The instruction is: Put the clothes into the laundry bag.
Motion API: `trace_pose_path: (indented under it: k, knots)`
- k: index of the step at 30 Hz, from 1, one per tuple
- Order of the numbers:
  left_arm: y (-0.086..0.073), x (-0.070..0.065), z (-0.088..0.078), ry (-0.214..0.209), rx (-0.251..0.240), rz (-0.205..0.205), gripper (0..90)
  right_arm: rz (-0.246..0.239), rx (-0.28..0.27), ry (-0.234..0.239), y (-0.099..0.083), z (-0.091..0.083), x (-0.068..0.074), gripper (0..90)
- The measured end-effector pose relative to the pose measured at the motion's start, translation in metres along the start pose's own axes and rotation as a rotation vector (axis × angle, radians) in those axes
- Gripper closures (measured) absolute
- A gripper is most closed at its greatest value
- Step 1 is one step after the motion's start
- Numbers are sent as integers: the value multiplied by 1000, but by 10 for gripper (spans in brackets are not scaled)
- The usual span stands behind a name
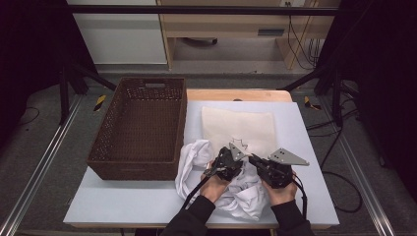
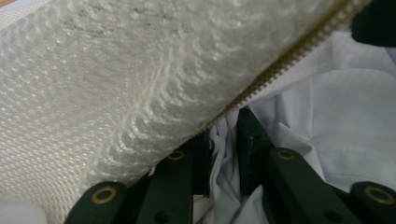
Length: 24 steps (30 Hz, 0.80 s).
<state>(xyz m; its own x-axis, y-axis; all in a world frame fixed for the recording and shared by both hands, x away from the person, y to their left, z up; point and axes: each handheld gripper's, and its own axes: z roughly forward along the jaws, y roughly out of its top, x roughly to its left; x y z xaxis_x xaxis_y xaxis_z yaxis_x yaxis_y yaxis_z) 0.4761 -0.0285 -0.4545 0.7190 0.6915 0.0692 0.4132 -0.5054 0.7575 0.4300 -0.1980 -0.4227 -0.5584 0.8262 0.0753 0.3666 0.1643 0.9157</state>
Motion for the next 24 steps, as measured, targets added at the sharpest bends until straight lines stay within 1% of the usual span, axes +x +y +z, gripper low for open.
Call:
trace_pose_path:
  k: [1,2,4,5,6,7,8,9,10,12,13,15,16,17,18,20,21,22,23,24]
  knots:
    - [-1,-1,-2,4,-5,7,741,2,1,0,0,0,0,881]
    - [-2,-1,-5,-4,-12,11,701,4,1,-1,-1,1,-1,881]
    - [-2,0,-14,-54,-14,-18,578,10,8,-4,-1,1,-3,880]
    - [-1,1,-21,-79,-23,-23,514,11,8,-5,-2,1,-3,881]
    - [-1,1,-27,-96,-25,-24,428,10,9,-6,-2,1,-3,880]
    - [0,1,-34,-108,-26,-22,380,9,8,-6,-2,1,-4,880]
    - [0,1,-41,-111,-23,-15,353,8,8,-6,-2,1,-4,880]
    - [0,0,-50,-125,-26,-9,328,9,7,-8,-2,1,-4,880]
    - [-1,0,-55,-130,-27,-11,294,9,7,-9,-2,1,-4,880]
    - [-4,-2,-68,-145,-45,-16,261,15,7,-9,-1,1,-4,880]
    - [-6,-3,-74,-157,-55,-15,254,14,7,-13,-1,1,-5,880]
    - [-12,-8,-82,-198,-72,-22,248,16,6,-14,-2,1,-5,880]
    - [-15,-12,-84,-213,-74,-20,246,14,7,-15,-2,1,-5,880]
    - [-19,-17,-83,-229,-63,-15,242,14,8,-14,-2,1,-5,880]
    - [-22,-21,-81,-237,-52,-12,235,14,9,-14,-2,1,-5,880]
    - [-28,-29,-72,-230,-26,4,234,12,10,-13,-2,1,-5,880]
    - [-32,-33,-64,-217,-6,2,234,14,10,-14,-2,1,-5,880]
    - [-35,-35,-56,-222,14,0,235,13,11,-12,-2,1,-5,880]
    - [-37,-37,-48,-221,23,-4,235,11,12,-11,-2,1,-5,880]
    - [-38,-38,-42,-212,35,5,252,13,14,-11,-2,2,-5,880]
